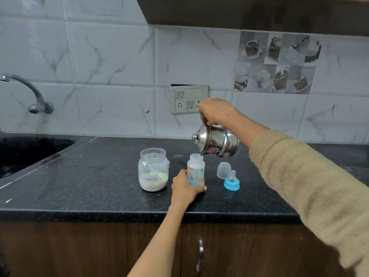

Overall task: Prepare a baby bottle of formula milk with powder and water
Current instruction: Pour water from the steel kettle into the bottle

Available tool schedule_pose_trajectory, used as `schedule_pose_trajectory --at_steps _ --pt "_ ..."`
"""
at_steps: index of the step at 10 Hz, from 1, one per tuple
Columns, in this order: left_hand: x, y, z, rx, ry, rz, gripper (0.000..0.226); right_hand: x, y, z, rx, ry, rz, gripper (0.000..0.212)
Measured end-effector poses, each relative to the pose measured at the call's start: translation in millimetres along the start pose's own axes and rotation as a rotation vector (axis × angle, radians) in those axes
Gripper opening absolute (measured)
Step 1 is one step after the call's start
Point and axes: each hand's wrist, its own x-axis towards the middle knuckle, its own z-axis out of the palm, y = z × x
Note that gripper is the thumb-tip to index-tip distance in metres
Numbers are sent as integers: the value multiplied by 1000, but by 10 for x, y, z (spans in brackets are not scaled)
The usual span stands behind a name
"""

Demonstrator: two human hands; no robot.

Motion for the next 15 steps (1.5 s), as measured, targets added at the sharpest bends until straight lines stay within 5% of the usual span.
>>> schedule_pose_trajectory --at_steps 15 --pt "2 4 3 -7 -6 -8 73 73 -64 41 -88 52 -39 25"
